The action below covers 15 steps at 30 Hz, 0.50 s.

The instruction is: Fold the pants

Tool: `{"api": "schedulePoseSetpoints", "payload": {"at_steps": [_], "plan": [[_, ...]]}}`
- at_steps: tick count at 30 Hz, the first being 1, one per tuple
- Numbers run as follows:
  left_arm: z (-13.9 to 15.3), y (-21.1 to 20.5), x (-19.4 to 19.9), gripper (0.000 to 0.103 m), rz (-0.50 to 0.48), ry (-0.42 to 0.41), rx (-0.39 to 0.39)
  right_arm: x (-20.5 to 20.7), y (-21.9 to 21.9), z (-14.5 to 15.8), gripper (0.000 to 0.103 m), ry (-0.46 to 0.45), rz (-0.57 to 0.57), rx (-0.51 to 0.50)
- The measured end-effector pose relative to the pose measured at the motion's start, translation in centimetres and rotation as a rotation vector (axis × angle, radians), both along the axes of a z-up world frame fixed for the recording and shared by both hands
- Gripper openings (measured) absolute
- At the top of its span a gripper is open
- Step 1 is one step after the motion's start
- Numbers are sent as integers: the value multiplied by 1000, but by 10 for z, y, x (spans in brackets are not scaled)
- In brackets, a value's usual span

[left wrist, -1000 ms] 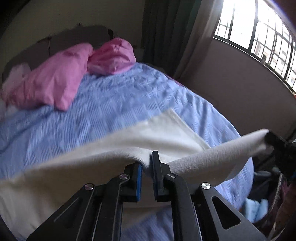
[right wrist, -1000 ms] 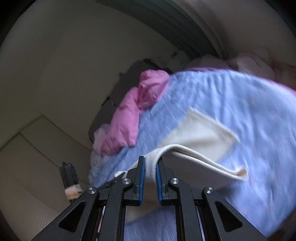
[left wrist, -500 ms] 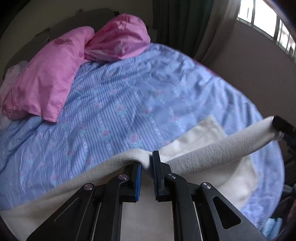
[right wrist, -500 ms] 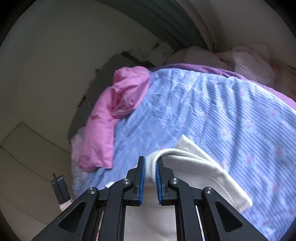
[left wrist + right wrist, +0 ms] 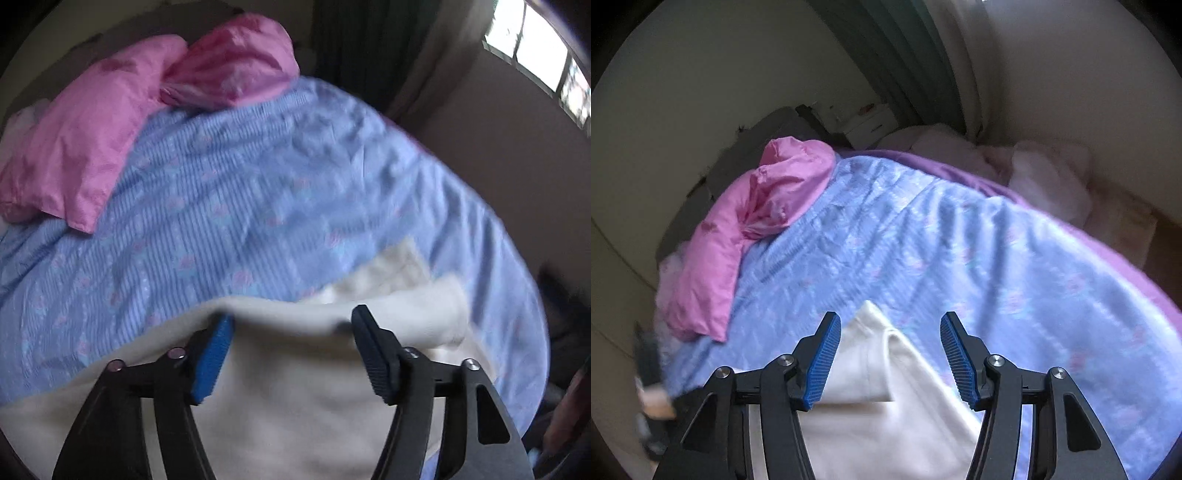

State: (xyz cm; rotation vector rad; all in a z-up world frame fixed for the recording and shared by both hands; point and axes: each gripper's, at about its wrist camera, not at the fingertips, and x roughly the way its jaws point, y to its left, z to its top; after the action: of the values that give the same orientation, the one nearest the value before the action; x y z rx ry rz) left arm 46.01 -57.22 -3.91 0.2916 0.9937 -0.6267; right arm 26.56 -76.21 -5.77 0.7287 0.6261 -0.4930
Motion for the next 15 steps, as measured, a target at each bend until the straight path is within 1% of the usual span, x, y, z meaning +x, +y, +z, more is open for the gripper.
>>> {"api": "schedulePoseSetpoints", "payload": {"at_steps": [1,2,4,5,7,8,10,12,13,15], "plan": [[10,-3,-2,75,9,-51,6,-5,0,1,58,18,5,-18],[25,-7,-7,84,20,-146,28,-10,0,1,58,22,12,-30],[43,-11,-17,93,19,-237,41,-15,0,0,58,42,33,-39],[52,-14,-26,93,-21,-275,50,-16,0,-3,58,51,41,-40],[56,-15,-49,93,-97,-316,69,-22,2,-11,58,70,71,-34],[54,-13,-62,93,-135,-322,77,-25,2,-15,58,84,71,-32],[44,-5,-86,93,-217,-313,64,-33,5,-26,58,110,81,-27],[25,8,-113,93,-278,-262,55,-42,10,-37,58,110,96,-17],[12,16,-126,93,-312,-223,57,-46,11,-42,58,114,100,-12],[-3,28,-139,93,-333,-177,50,-52,14,-52,58,126,108,4]]}}
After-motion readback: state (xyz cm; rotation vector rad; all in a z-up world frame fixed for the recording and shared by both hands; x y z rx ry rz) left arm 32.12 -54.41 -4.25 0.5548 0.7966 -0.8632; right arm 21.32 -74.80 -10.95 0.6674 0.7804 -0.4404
